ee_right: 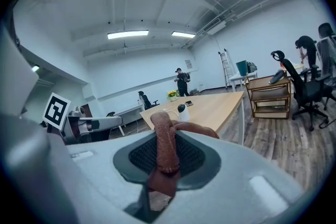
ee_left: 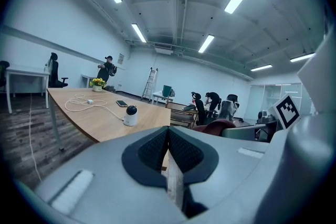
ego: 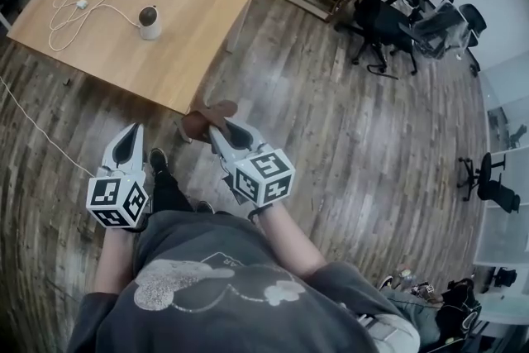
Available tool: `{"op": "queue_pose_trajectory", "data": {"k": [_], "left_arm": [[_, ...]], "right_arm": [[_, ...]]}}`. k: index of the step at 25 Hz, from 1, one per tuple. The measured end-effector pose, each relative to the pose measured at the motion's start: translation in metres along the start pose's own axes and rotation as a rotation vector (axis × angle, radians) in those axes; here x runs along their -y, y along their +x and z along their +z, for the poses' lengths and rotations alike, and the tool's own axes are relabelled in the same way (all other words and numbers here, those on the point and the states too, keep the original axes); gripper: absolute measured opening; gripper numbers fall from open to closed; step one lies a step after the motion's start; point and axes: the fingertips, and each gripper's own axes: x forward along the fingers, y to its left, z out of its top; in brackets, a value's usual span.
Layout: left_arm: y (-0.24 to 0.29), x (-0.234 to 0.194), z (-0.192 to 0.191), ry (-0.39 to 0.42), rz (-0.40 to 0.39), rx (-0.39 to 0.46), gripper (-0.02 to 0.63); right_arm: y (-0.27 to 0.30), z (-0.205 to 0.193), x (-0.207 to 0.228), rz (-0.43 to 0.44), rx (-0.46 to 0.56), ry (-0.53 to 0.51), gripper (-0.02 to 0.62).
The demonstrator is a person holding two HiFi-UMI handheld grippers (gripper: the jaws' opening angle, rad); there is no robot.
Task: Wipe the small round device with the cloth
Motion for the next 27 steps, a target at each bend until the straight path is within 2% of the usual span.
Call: {"op": "queue_pose_trajectory", "data": {"k": [6, 17, 21, 27], "left_arm": [[-0.016, 0.006, 0.004, 0.002, 0.007, 0.017, 0.020], [-0.026, -0.002, -0.002, -0.041, 0.017, 0.011, 0.020], [-0.031, -0.006, -0.009, -0.058, 0.027, 0.005, 0.020], [-0.040, -0.021, -0.009, -0.071, 0.049, 0.017, 0.020]], "right_arm": [[-0.003, -0.004, -0.006, 0.009, -0.002, -0.004, 0.061], [0.006, -0.008, -0.016, 0.021, -0.054, -0.042, 0.060], [0.006, -0.011, -0.014, -0.008, -0.065, -0.051, 0.060], [0.006, -0.003, -0.007, -0.100, -0.019, -0.048, 0.058]]}}
